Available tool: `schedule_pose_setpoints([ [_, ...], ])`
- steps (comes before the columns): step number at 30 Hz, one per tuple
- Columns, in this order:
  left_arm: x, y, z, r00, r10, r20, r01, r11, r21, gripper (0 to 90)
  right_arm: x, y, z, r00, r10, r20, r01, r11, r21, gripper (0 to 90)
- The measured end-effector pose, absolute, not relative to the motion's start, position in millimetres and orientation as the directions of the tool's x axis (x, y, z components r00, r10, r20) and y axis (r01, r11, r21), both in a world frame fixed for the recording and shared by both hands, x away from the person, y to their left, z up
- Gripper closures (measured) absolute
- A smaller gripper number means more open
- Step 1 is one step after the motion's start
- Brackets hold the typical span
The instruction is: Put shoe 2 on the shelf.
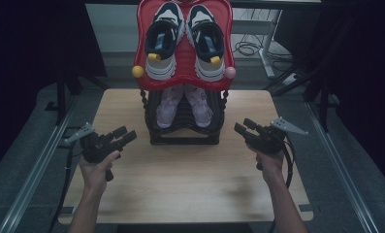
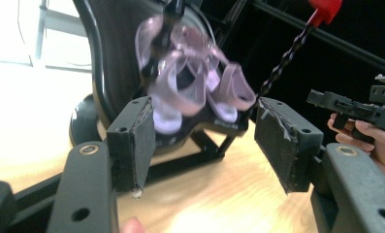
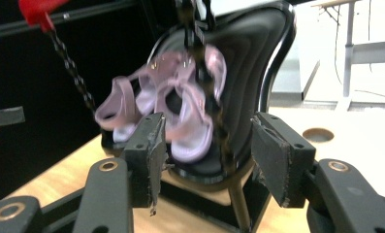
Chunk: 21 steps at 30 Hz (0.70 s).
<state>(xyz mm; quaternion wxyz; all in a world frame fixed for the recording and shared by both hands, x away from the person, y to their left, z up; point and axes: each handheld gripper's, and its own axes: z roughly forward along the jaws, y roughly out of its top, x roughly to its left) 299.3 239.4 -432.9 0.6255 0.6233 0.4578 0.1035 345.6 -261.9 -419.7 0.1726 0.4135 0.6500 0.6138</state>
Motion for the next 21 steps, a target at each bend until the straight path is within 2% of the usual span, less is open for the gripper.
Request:
schedule_pose_setpoints([
  [8, 293, 234, -469, 0.528, 0.698, -0.485, 0.508, 0.199, 0.838, 39.8, 338, -256, -458, -0.595, 0.753, 0.28, 0.374, -0.049, 0.926, 46.2],
  [11, 291, 233, -474, 0.52, 0.714, -0.469, 0.509, 0.182, 0.841, 39.7, 338, -254, -469, -0.591, 0.756, 0.282, 0.392, -0.036, 0.919, 45.9],
  [21, 290, 228, -483, 0.512, 0.721, -0.466, 0.524, 0.168, 0.835, 39.8, 339, -250, -476, -0.594, 0.759, 0.267, 0.397, -0.012, 0.918, 45.9],
])
